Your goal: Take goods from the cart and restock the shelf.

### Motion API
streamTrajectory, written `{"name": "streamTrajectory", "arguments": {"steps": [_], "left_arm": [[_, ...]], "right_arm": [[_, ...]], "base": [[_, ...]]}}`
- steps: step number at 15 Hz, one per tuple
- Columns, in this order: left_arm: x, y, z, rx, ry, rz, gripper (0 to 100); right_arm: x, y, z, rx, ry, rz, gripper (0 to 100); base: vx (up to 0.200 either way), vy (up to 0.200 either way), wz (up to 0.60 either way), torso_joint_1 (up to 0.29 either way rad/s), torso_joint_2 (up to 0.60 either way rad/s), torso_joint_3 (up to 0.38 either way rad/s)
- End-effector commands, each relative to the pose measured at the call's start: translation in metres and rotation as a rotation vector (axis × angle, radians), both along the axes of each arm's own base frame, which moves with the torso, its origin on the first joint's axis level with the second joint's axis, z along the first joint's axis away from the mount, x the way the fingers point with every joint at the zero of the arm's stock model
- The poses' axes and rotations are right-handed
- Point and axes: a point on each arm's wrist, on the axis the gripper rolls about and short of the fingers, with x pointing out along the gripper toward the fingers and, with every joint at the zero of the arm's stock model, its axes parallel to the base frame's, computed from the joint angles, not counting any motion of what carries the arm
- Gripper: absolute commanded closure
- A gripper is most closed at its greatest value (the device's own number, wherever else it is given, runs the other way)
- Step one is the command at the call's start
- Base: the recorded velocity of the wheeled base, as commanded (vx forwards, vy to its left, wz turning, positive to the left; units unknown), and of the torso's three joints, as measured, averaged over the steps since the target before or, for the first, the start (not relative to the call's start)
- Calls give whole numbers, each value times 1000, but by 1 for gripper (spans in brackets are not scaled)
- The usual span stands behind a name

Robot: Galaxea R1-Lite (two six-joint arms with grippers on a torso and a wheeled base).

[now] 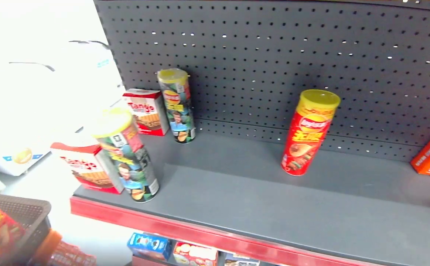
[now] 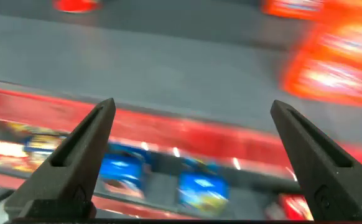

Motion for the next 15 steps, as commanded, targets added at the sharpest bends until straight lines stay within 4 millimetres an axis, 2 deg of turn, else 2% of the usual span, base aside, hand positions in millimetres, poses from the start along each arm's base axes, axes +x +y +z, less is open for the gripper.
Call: {"name": "streamTrajectory", "arguments": {"steps": [1,4,13,14,15], "left_arm": [[0,0,0,0,2,0,0],[0,0,0,0,2,0,0],[0,-1,0,1,2,-25,0],[0,0,2,3,-9,-15,0],[-6,0,24,33,-68,-16,0]], "right_arm": [[0,0,0,-1,1,0,0],[0,0,0,4,1,0,0],[0,0,0,4,1,0,0],[0,0,0,4,1,0,0],[0,0,0,4,1,0,0]], "base": [[0,0,600,7,2,2],[0,0,600,2,4,1],[0,0,0,0,0,0],[0,0,0,0,0,0],[0,0,0,0,0,0]]}}
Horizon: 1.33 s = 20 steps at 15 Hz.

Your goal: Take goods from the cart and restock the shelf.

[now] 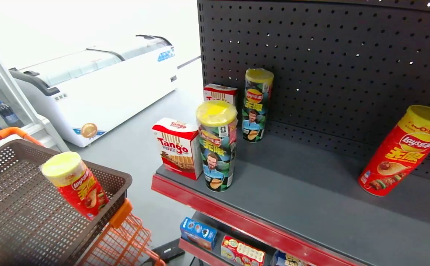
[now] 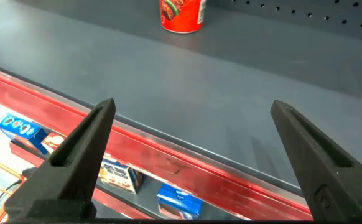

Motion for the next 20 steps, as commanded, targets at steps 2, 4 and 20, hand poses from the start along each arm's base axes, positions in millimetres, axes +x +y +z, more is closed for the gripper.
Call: {"name": "streamTrajectory", "arguments": {"steps": [2,4,20], "left_arm": [[6,1,77,57,11,44,0],[26,4,98,72,62,33,0],[142,59,68,79,396,194,0]], "right_arm": [[0,0,0,-1,1,0,0],[0,0,0,-1,1,0,0],[0,0,0,-1,1,0,0]], "base": [[0,0,0,0,0,0],[0,0,0,0,0,0],[0,0,0,0,0,0]]}}
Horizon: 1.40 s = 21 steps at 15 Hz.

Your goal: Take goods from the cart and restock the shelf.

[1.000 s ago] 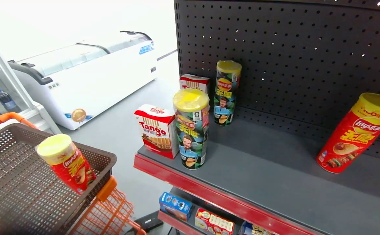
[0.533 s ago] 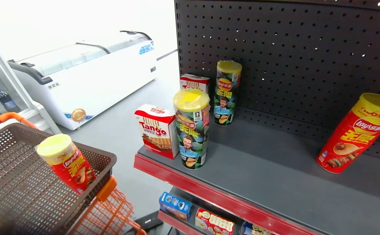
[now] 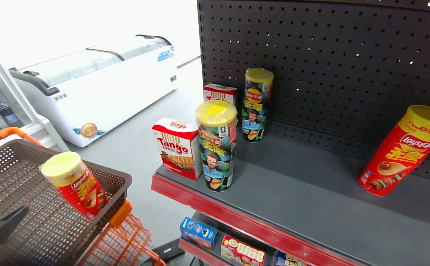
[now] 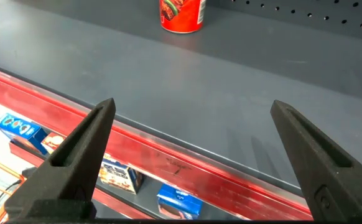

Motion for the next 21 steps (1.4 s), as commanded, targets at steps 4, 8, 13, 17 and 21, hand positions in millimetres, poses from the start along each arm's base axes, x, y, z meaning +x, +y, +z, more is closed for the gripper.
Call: {"name": "streamTrajectory", "arguments": {"steps": [4,8,13,17,21], "left_arm": [[51,8,-41,-154,108,-85,0],[83,9,-54,-156,115,-135,0],[117,14,-77,-125,73,-135,0],[133,9,-81,-113,-6,-171,0],[144,14,-91,-110,-18,-164,0]], "right_arm": [[0,0,0,0,1,1,0],[0,0,0,0,1,1,0],[0,0,0,0,1,1,0],[0,0,0,0,1,1,0],[0,0,0,0,1,1,0]], "base": [[0,0,0,0,0,0],[0,0,0,0,0,0],[0,0,0,0,0,0],[0,0,0,0,0,0],[0,0,0,0,0,0]]}}
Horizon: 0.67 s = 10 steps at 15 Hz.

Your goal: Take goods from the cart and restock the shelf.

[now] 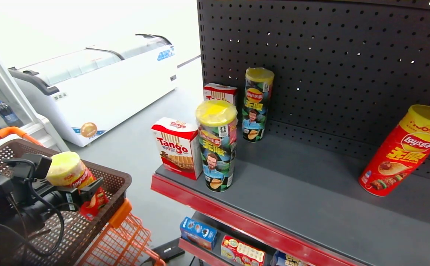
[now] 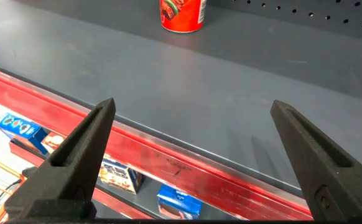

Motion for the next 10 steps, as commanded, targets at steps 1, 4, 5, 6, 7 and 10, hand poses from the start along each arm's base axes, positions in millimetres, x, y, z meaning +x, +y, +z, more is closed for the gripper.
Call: {"name": "streamTrajectory", "arguments": {"steps": [1,4,5,6,7,10], "left_arm": [[6,2,-12,-12,29,2,0],[15,4,-15,-26,2,6,0],[18,5,-16,-27,0,6,0],[20,6,-15,-30,-10,7,0],[23,6,-14,-30,-17,6,100],[31,4,-13,-23,-28,-9,100]], "right_arm": [[0,0,0,-1,1,0,0],[0,0,0,-1,1,0,0],[0,0,0,-1,1,0,0],[0,0,0,-1,1,0,0],[0,0,0,-1,1,0,0],[0,0,0,-1,1,0,0]], "base": [[0,0,0,0,0,0],[0,0,0,0,0,0],[0,0,0,0,0,0],[0,0,0,0,0,0],[0,0,0,0,0,0],[0,0,0,0,0,0]]}}
